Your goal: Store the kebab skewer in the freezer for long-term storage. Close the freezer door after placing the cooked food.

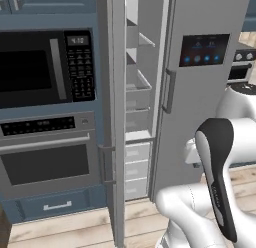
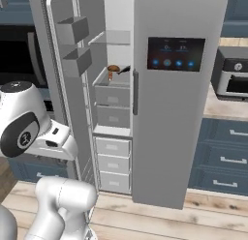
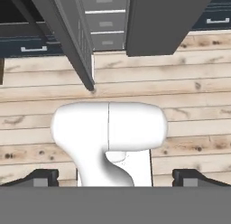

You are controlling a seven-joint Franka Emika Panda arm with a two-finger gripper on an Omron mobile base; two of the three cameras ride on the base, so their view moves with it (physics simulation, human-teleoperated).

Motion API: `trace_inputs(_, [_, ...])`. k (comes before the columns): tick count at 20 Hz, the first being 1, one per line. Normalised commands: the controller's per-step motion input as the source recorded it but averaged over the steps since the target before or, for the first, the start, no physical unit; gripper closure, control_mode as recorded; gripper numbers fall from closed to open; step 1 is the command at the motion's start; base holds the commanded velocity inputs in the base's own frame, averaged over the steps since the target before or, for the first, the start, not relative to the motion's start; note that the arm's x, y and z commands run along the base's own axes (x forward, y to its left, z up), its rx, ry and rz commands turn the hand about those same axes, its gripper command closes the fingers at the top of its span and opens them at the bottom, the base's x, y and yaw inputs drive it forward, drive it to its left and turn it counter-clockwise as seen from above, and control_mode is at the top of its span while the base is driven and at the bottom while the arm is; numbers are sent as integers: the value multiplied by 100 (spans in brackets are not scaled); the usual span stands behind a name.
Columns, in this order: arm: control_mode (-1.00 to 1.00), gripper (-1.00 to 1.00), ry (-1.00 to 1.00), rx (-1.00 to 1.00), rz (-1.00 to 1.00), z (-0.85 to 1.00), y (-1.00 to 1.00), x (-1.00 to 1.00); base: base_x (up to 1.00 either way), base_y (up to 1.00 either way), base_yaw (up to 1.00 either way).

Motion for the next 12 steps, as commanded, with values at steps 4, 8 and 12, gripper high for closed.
trace_inputs(4, [100, -100, 0, 0, 0, 0, 0, 0, 0, 0, 0])
trace_inputs(8, [-100, -100, -16, -2, -6, 2, 29, 5, 0, 0, 0])
trace_inputs(12, [-100, -100, -29, -22, -28, 4, 100, 53, 0, 0, 0])
